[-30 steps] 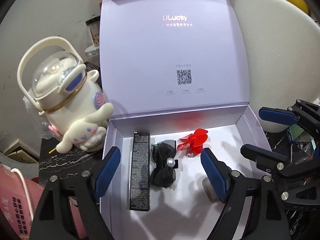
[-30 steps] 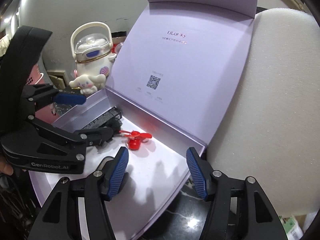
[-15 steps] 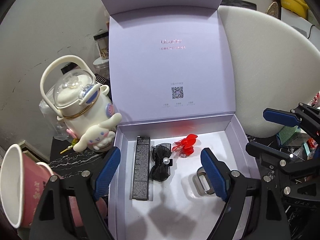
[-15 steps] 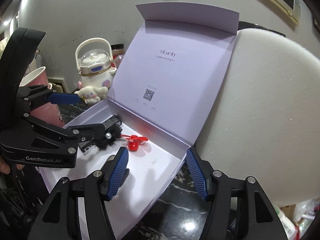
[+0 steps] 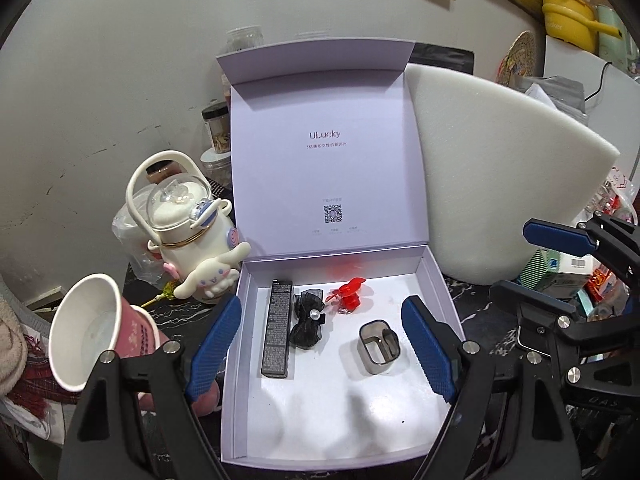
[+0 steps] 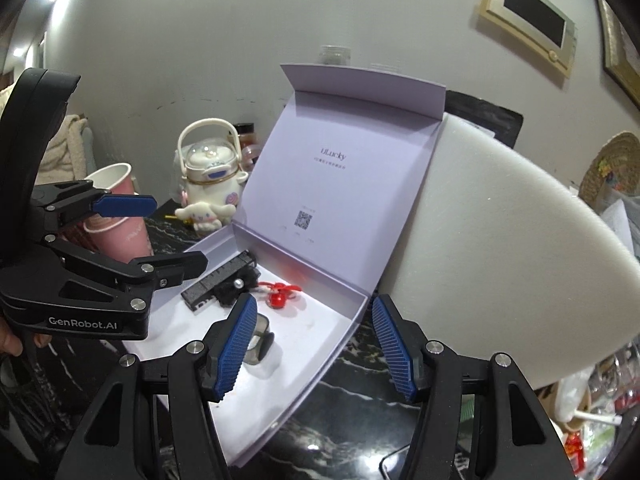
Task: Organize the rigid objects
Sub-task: 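Open both tools to release the items and withdraw from the box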
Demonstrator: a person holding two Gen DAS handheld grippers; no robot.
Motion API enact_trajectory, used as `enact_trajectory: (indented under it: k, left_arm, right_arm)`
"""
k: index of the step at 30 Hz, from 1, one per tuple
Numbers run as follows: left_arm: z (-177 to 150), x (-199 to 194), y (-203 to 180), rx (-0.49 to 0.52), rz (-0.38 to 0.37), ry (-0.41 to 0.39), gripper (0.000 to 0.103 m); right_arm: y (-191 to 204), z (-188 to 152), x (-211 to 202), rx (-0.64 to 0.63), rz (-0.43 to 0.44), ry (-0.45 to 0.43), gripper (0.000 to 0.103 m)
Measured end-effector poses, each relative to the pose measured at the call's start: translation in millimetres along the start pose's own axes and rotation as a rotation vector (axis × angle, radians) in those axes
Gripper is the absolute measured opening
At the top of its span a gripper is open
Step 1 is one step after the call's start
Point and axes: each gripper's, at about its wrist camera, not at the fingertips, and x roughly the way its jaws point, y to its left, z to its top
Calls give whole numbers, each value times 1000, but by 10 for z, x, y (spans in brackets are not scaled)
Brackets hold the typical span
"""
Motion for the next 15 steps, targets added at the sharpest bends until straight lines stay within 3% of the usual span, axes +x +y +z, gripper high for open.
enact_trajectory:
  k: [15]
  left_arm:
    - [-168, -754, -184, 14, 12, -90, 83]
  right_arm:
    - [164, -160, -731, -2, -26, -80, 63]
